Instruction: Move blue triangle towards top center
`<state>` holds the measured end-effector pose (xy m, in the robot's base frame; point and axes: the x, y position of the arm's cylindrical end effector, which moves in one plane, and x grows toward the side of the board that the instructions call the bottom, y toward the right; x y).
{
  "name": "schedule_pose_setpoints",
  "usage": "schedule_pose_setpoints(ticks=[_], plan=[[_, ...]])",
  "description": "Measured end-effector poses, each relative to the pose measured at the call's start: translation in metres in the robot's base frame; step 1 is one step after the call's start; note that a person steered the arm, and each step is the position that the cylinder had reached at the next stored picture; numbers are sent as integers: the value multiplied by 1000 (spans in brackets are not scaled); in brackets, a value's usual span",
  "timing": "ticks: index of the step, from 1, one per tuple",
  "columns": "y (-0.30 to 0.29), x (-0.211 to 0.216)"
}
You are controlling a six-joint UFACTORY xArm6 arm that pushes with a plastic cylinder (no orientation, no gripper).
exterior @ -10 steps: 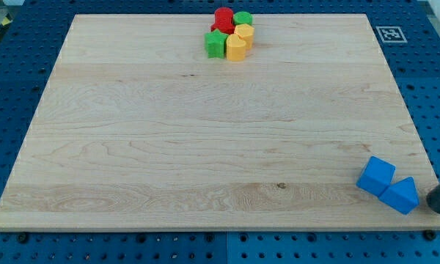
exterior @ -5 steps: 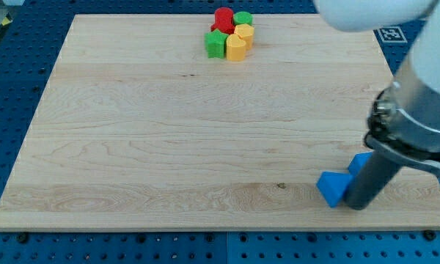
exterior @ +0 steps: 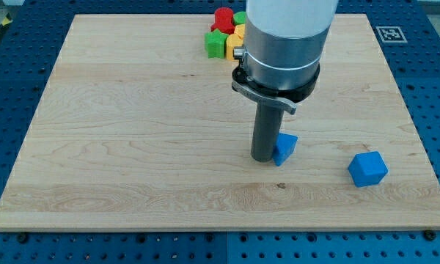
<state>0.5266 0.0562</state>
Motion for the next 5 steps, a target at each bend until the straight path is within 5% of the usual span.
schedule_pose_setpoints(ticks=[2, 5], plan=[[6, 35], [55, -14]])
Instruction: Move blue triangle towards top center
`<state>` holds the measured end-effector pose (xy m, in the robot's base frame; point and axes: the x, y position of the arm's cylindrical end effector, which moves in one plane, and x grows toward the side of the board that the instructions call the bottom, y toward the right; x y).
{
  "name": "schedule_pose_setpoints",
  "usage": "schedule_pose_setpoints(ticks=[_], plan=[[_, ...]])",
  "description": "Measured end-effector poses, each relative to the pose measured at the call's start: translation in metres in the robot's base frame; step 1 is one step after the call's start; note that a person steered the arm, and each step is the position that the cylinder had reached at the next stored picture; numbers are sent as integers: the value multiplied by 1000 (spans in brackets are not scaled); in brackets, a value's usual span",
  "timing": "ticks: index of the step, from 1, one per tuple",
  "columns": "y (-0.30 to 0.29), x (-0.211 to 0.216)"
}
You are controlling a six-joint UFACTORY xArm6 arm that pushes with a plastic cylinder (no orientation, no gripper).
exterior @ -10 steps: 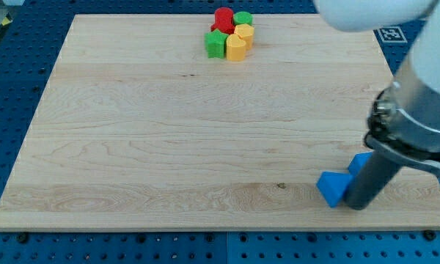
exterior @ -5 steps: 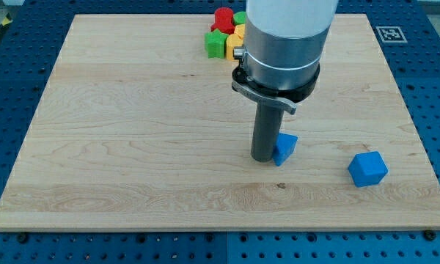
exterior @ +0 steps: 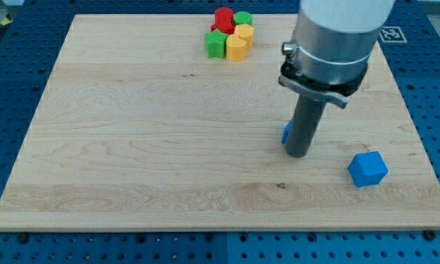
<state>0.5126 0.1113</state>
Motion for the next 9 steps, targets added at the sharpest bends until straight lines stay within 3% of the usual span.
schedule_pose_setpoints(ticks=[4, 9], plan=[[35, -89], [-20, -69]])
